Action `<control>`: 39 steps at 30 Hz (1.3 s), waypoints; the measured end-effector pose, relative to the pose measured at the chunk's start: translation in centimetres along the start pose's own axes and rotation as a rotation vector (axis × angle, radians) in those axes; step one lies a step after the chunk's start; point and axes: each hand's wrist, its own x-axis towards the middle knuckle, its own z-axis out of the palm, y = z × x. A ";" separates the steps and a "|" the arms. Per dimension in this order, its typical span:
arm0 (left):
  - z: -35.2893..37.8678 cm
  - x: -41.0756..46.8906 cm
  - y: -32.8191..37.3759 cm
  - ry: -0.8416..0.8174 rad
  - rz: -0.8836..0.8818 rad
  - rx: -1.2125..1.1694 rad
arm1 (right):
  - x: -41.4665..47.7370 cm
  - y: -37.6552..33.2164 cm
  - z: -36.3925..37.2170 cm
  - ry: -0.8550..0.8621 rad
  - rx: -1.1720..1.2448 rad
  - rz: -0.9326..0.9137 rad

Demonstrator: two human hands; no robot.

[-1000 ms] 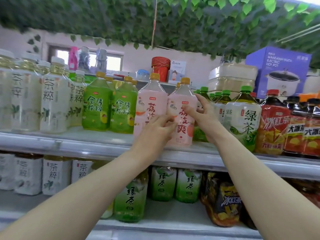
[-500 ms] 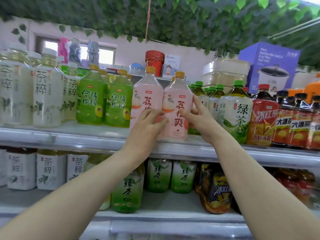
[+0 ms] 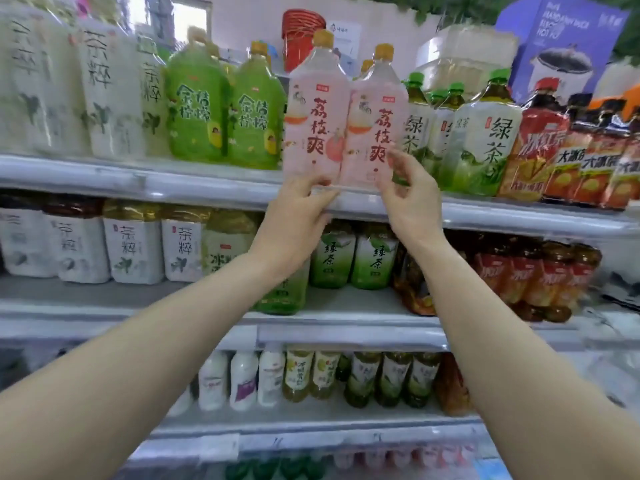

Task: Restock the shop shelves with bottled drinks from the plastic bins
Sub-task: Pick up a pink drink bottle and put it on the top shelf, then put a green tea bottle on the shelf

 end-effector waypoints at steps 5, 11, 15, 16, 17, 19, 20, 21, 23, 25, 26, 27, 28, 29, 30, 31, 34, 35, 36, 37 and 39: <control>-1.8 -5.5 -0.4 -0.054 -0.090 -0.059 | -7.4 -0.8 1.9 -0.064 -0.025 0.053; -2.2 -14.9 -1.6 -0.165 -0.187 -0.125 | -18.4 0.4 5.6 -0.170 -0.050 0.173; -0.8 -21.9 -3.0 -0.273 -0.300 -0.178 | -25.5 2.1 8.0 -0.244 -0.031 0.265; -0.5 -23.8 -3.2 -0.298 -0.327 -0.192 | -27.3 2.7 8.6 -0.267 -0.026 0.287; -0.2 -25.6 -3.4 -0.320 -0.355 -0.210 | -29.1 3.3 9.1 -0.294 -0.024 0.316; 0.3 -29.3 -3.8 -0.367 -0.417 -0.230 | -32.8 4.4 10.1 -0.359 -0.012 0.397; 0.7 -31.1 -4.1 -0.391 -0.446 -0.237 | -34.6 5.0 10.6 -0.393 -0.003 0.441; 1.0 -32.9 -4.3 -0.414 -0.479 -0.246 | -36.4 5.5 11.0 -0.423 0.006 0.480; 1.8 -36.6 -4.7 -0.454 -0.566 -0.269 | -40.0 6.7 11.7 -0.466 0.024 0.547; 2.5 -40.3 -4.9 -0.493 -0.625 -0.283 | -43.4 8.1 12.5 -0.509 0.028 0.612; 2.9 -42.1 -5.0 -0.522 -0.650 -0.286 | -45.2 8.9 12.9 -0.524 0.037 0.652; 3.3 -44.0 -5.0 -0.551 -0.681 -0.288 | -47.1 9.8 13.3 -0.538 0.043 0.693; 3.7 -45.9 -5.0 -0.574 -0.713 -0.293 | -48.9 10.8 13.7 -0.552 0.055 0.728; 4.2 -47.8 -5.0 -0.591 -0.739 -0.295 | -50.8 11.6 14.0 -0.573 0.055 0.755; 4.6 -49.7 -4.8 -0.607 -0.758 -0.291 | -52.6 12.5 14.3 -0.590 0.058 0.778; 5.1 -51.6 -4.6 -0.631 -0.777 -0.284 | -54.4 13.4 14.6 -0.607 0.051 0.803; 6.8 -57.4 -3.7 -0.701 -0.892 -0.281 | -59.7 16.0 15.0 -0.651 0.051 0.905; 7.3 -59.1 -3.4 -0.723 -0.934 -0.276 | -61.3 16.9 15.2 -0.663 0.046 0.932; 8.0 -60.9 -3.0 -0.743 -0.965 -0.271 | -62.9 17.7 15.3 -0.674 0.050 0.963; 8.7 -62.7 -2.6 -0.759 -0.983 -0.267 | -64.5 18.6 15.4 -0.687 0.055 1.015; 10.1 -66.5 -2.0 -0.779 -1.035 -0.301 | -67.5 20.5 15.8 -0.713 0.063 1.095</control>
